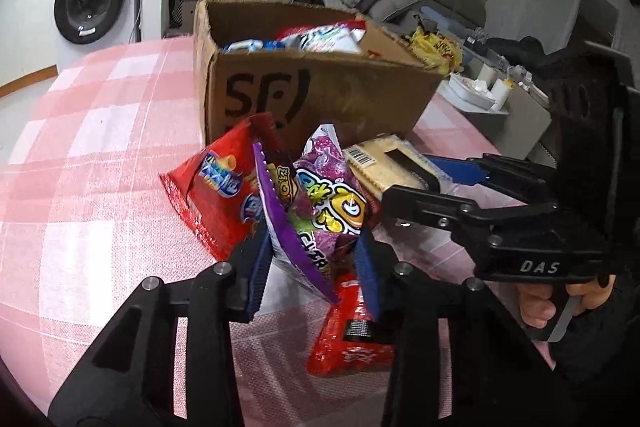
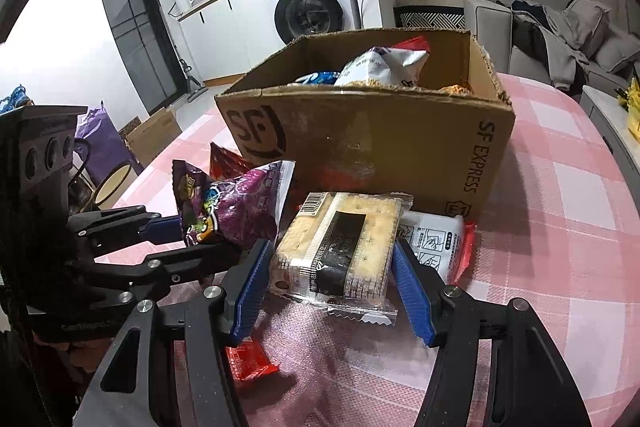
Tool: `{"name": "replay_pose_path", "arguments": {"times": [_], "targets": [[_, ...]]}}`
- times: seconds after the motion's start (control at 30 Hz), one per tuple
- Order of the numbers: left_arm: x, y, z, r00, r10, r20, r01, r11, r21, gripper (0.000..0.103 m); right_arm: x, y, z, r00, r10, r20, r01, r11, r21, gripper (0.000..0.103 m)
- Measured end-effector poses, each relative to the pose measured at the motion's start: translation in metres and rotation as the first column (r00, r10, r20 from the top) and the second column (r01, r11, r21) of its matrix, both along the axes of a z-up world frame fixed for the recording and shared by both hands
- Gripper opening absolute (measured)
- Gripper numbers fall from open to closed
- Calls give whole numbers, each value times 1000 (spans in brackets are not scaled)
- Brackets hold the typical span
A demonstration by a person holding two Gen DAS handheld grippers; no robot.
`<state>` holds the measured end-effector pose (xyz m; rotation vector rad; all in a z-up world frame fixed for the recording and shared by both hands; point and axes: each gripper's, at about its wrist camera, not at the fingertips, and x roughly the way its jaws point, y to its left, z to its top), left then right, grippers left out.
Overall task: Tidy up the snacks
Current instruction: 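Lift both held bags and carry them over the cardboard box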
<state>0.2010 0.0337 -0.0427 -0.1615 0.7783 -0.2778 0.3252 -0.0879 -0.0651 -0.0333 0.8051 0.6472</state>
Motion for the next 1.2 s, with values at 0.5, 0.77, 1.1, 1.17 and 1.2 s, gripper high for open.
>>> {"name": "replay_pose_path", "arguments": {"times": [0.5,0.77,1.1,1.17,1.2], "targets": [[-32,11,45,993,41,115,-43,999,15,35,-21,-20,39,995,-29,97,24,999,47,62],[-48,25,76,981,96,168,-97,995,-1,35,-27,-34,59,991,-58,122,47,994,97,62],[-47,51,110,968,140,206,-141,990,-10,35,-30,-45,91,981,-87,174,68,991,111,62],[-47,55,116,966,147,215,-147,989,-15,35,-29,-45,97,979,-86,184,66,991,112,62],[-45,56,119,964,152,220,-152,988,-15,35,-28,-45,100,978,-86,190,64,991,115,62]]}}
